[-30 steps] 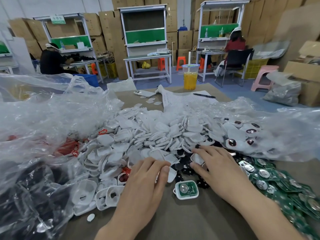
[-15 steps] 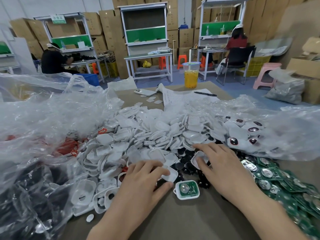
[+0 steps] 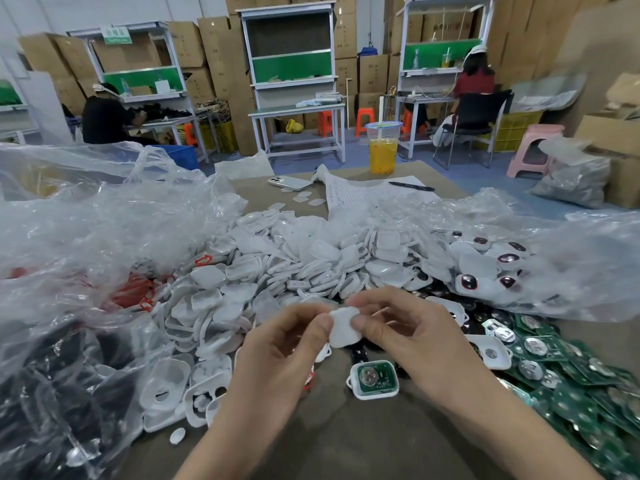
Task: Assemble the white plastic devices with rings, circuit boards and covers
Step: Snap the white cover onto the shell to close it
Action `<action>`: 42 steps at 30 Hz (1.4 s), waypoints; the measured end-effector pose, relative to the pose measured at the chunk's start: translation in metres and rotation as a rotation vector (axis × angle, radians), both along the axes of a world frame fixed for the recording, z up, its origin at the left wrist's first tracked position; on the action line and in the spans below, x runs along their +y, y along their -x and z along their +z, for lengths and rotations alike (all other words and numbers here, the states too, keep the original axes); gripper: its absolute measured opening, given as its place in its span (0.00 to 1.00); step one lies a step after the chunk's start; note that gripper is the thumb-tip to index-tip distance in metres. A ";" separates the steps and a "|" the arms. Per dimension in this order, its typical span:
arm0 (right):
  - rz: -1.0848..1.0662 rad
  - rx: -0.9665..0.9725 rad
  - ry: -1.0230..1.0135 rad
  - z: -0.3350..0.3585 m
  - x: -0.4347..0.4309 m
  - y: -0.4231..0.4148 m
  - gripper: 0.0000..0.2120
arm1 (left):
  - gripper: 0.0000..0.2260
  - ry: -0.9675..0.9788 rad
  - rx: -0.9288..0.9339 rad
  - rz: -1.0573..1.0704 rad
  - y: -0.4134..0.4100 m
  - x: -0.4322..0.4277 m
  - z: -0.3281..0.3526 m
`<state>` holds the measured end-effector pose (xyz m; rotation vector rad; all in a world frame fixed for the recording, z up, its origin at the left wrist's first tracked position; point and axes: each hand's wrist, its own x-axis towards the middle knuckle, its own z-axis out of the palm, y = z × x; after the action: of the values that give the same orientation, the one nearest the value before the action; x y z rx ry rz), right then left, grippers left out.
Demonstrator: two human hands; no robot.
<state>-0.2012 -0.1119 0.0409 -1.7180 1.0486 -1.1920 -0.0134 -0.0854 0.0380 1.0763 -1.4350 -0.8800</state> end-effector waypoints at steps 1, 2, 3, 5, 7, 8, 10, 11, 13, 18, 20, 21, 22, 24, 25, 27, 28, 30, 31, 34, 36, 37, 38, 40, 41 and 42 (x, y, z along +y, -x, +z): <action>0.018 -0.018 -0.014 0.001 0.001 0.001 0.08 | 0.06 0.001 0.001 -0.003 0.000 0.000 -0.001; 0.039 -0.031 -0.026 0.002 0.001 0.001 0.07 | 0.05 -0.002 0.002 -0.005 0.000 0.001 -0.001; 0.062 -0.048 -0.038 0.003 0.002 0.001 0.06 | 0.05 -0.004 0.001 -0.011 0.000 0.001 -0.001; 0.098 -0.086 -0.066 0.005 0.004 0.000 0.06 | 0.06 -0.013 0.008 -0.022 0.000 0.002 0.001; 0.136 -0.117 -0.092 0.008 0.005 0.000 0.05 | 0.08 -0.015 0.014 -0.032 0.000 0.003 0.003; 0.160 -0.127 -0.106 0.010 0.005 0.000 0.04 | 0.08 -0.013 0.016 -0.040 0.000 0.003 0.003; 0.196 -0.128 -0.130 0.013 0.005 0.001 0.04 | 0.06 -0.015 0.026 -0.077 -0.001 0.004 0.005; 0.207 -0.124 -0.141 0.013 0.005 0.002 0.04 | 0.06 -0.022 0.027 -0.100 -0.001 0.004 0.005; 0.227 -0.115 -0.154 0.014 0.005 0.003 0.04 | 0.08 -0.034 0.013 -0.128 -0.001 0.005 0.005; 0.265 -0.110 -0.161 0.014 0.005 0.005 0.04 | 0.10 -0.032 0.008 -0.165 0.000 0.005 0.004; 0.280 -0.112 -0.163 0.015 0.005 0.005 0.06 | 0.11 -0.023 0.001 -0.165 -0.001 0.005 0.003; 0.288 -0.114 -0.167 0.015 0.006 0.005 0.07 | 0.12 -0.018 -0.005 -0.162 -0.001 0.005 0.003; 0.296 -0.111 -0.170 0.015 0.006 0.005 0.07 | 0.12 -0.015 -0.011 -0.158 -0.002 0.005 0.002; 0.312 -0.097 -0.172 0.016 0.007 0.006 0.07 | 0.12 -0.016 -0.020 -0.155 -0.003 0.005 0.002; 0.321 -0.094 -0.176 0.017 0.007 0.006 0.05 | 0.12 -0.017 -0.021 -0.155 -0.003 0.005 0.001; 0.337 -0.095 -0.189 0.018 0.008 0.006 0.02 | 0.12 -0.019 -0.013 -0.158 -0.004 0.005 0.001; 0.341 -0.099 -0.195 0.018 0.009 0.006 0.02 | 0.12 -0.018 -0.007 -0.160 -0.003 0.005 0.001; 0.328 -0.118 -0.207 0.019 0.008 0.005 0.03 | 0.12 -0.015 -0.001 -0.149 -0.001 0.004 0.001; 0.309 -0.142 -0.213 0.019 0.008 0.005 0.04 | 0.11 -0.004 -0.001 -0.131 -0.001 0.004 0.001; 0.251 -0.362 -0.273 0.016 0.005 0.002 0.06 | 0.13 0.050 -0.038 -0.057 0.002 0.003 0.000; 0.235 -0.507 -0.316 0.014 0.004 -0.001 0.06 | 0.17 0.075 -0.076 -0.012 0.004 0.004 -0.003; 0.235 -0.549 -0.331 0.013 0.004 -0.003 0.06 | 0.19 0.094 -0.106 0.013 0.005 0.005 -0.005; 0.242 -0.575 -0.341 0.013 0.004 -0.004 0.05 | 0.20 0.118 -0.151 0.045 0.006 0.005 -0.006; 0.259 -0.585 -0.358 0.011 0.005 -0.005 0.05 | 0.20 0.191 -0.258 0.109 0.007 0.006 -0.007; 0.267 -0.571 -0.362 0.011 0.005 -0.005 0.05 | 0.20 0.227 -0.293 0.136 0.006 0.005 -0.008; 0.278 -0.551 -0.366 0.010 0.006 -0.005 0.05 | 0.19 0.249 -0.308 0.159 0.005 0.004 -0.009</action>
<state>-0.1959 -0.1064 0.0513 -1.1140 0.6172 -1.1184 -0.0189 -0.0813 0.0294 1.1503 -1.6361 -0.4196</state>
